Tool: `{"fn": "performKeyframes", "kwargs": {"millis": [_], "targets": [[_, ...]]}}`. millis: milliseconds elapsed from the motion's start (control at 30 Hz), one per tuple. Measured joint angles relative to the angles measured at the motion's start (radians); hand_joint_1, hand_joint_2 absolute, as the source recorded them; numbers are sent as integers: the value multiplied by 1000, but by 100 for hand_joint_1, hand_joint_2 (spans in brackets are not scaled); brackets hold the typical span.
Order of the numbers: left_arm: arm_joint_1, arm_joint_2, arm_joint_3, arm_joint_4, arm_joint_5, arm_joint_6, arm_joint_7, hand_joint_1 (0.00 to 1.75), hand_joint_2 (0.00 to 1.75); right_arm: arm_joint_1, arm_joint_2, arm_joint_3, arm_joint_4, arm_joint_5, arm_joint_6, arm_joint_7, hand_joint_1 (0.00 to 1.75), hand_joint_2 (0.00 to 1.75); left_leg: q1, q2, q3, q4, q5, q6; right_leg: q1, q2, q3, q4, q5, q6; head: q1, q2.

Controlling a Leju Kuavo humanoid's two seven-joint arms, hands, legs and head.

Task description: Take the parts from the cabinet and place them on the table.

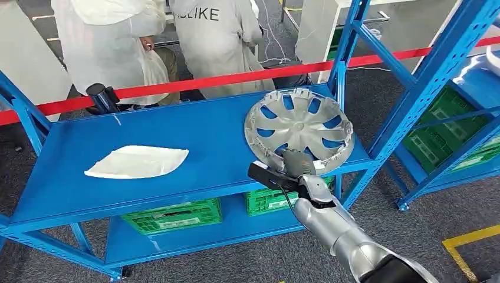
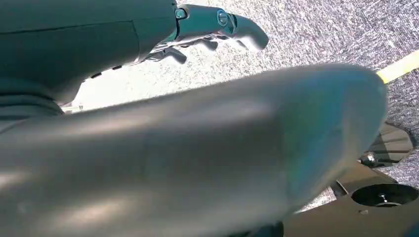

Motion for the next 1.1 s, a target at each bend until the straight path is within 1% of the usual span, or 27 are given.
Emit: {"fn": "performKeyframes", "kwargs": {"millis": [367, 567, 633, 667, 733, 800, 867, 933, 1000, 1100], "targets": [[0, 0, 0, 0, 0, 0, -1, 0, 0, -1, 0, 0, 0, -2, -2, -1, 175, 175, 0, 0, 0, 0, -1, 1, 0, 0, 0, -1, 0, 1, 0, 0], [-1, 0, 0, 0, -8, 0, 5, 0, 0, 2, -3, 0, 0, -9, -14, 0, 175, 175, 0, 0, 0, 0, -1, 2, 0, 0, 1, -2, 0, 1, 0, 0], [-2, 0, 0, 0, -8, 0, 5, 0, 0, 7, -3, 0, -2, -15, -29, -11, 175, 175, 0, 0, 0, 0, -1, 2, 0, 0, 1, -2, 0, 1, 0, 0], [-2, 0, 0, 0, -8, 0, 5, 0, 175, 12, -3, -1, -9, -23, -41, -27, 175, 175, 0, 0, 0, 0, -1, 2, 0, 0, 1, -2, 0, 1, 0, 0], [-1, 0, 0, 0, -7, 0, 3, 0, 175, 26, -4, -3, -29, -41, -75, -69, 175, 175, 0, 0, -1, 0, -1, 2, 0, 0, 0, -2, 0, 1, 0, 0], [0, 0, 0, 0, -6, 0, 0, 0, 175, 51, -4, -4, -78, -71, -131, -136, 175, 175, 0, 1, -3, 0, -1, 2, 0, 1, -1, -1, 1, 1, 0, 0], [1, 0, 0, 0, -10, 0, -4, 0, 175, 82, -4, -4, -158, -101, -180, -201, 175, 175, 0, 1, -5, 0, -1, 2, 0, 1, -4, -1, 1, 1, 0, 0], [4, 0, 0, 0, -13, 9, -10, 0, 175, 108, -4, -4, -260, -114, -216, -244, 175, 175, 0, 0, -7, 0, -1, 2, 0, 1, -5, -1, 1, 1, 0, 0], [8, -1, 0, 0, -17, 13, -13, 0, 175, 116, -4, 2, -364, -98, -239, -259, 175, 175, 0, -1, -9, 0, 0, 2, 0, -1, -7, -1, 1, 1, 0, 0], [7, -2, 0, 0, -18, 21, -13, 0, 175, 106, -1, 34, -509, -49, -241, -245, 175, 175, 0, -1, -10, 0, 0, 2, 0, 1, -8, -1, 0, 1, 0, 0]]}}
